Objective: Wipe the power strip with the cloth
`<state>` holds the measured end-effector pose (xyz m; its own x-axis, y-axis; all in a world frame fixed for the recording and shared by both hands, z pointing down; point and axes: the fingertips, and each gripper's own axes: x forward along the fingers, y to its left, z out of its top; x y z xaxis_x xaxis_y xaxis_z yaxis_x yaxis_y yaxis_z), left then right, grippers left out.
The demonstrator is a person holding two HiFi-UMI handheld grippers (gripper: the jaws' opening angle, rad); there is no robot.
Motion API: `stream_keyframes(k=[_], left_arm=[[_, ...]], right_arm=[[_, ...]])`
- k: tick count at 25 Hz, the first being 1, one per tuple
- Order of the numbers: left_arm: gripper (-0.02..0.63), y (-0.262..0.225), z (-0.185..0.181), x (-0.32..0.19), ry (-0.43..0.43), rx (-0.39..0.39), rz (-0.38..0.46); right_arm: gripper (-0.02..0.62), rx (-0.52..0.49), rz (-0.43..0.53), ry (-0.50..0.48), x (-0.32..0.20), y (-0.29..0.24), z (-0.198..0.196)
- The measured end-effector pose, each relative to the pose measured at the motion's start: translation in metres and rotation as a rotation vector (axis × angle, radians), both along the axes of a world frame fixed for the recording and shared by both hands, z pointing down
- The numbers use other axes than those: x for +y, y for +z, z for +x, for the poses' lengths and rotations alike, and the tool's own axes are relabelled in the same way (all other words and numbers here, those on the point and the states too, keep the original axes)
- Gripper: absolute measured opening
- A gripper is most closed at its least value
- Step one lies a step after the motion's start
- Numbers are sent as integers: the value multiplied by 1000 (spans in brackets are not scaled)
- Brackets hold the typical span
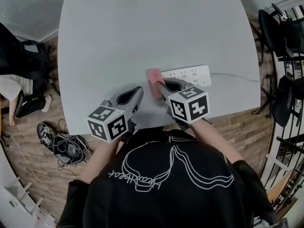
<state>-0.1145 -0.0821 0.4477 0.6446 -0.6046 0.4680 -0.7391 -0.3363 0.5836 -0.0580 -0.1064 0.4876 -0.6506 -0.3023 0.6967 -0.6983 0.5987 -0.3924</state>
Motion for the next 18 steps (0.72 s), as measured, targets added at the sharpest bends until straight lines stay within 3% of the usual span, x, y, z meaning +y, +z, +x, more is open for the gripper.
stream_keyframes(k=[8, 18], left_arm=[[14, 5, 3, 1, 14, -1, -9], [14, 8, 2, 1, 34, -3, -7]], right_arm=[[41, 58, 40, -17, 0, 2, 0], [43, 61, 44, 0, -2, 2, 4]])
